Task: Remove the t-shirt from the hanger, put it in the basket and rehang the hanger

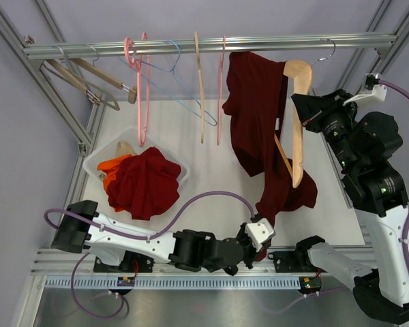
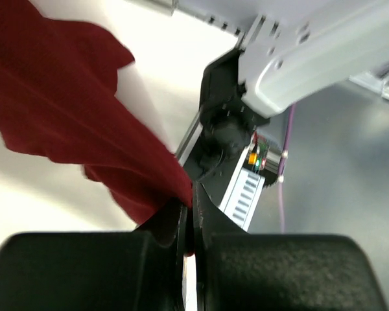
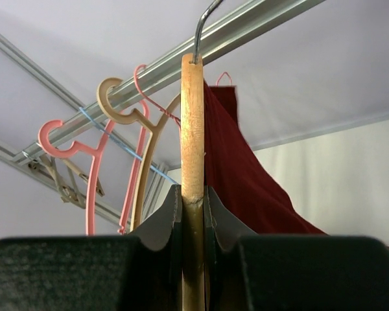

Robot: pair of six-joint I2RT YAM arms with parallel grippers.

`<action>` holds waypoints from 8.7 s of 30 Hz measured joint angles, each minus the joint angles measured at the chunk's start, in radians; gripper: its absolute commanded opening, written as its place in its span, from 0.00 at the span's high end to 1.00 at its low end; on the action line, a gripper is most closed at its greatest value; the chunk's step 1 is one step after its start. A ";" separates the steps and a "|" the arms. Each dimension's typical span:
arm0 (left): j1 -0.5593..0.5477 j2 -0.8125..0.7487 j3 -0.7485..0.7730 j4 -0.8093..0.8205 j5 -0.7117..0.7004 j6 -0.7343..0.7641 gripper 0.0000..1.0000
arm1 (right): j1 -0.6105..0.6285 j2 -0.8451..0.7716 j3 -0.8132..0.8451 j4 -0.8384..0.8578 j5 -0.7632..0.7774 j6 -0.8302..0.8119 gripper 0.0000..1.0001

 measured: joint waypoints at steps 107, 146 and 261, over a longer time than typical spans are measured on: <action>0.405 -0.978 0.218 -0.480 0.320 0.179 1.00 | 0.177 0.533 0.339 -0.056 0.381 -0.554 1.00; 0.405 -0.811 0.404 -0.500 0.208 0.267 1.00 | 0.175 0.175 -0.089 0.170 0.270 -0.392 0.32; 1.481 -1.082 0.072 -0.703 0.704 0.026 0.01 | 0.175 -0.557 -0.252 -0.087 0.139 -0.199 0.01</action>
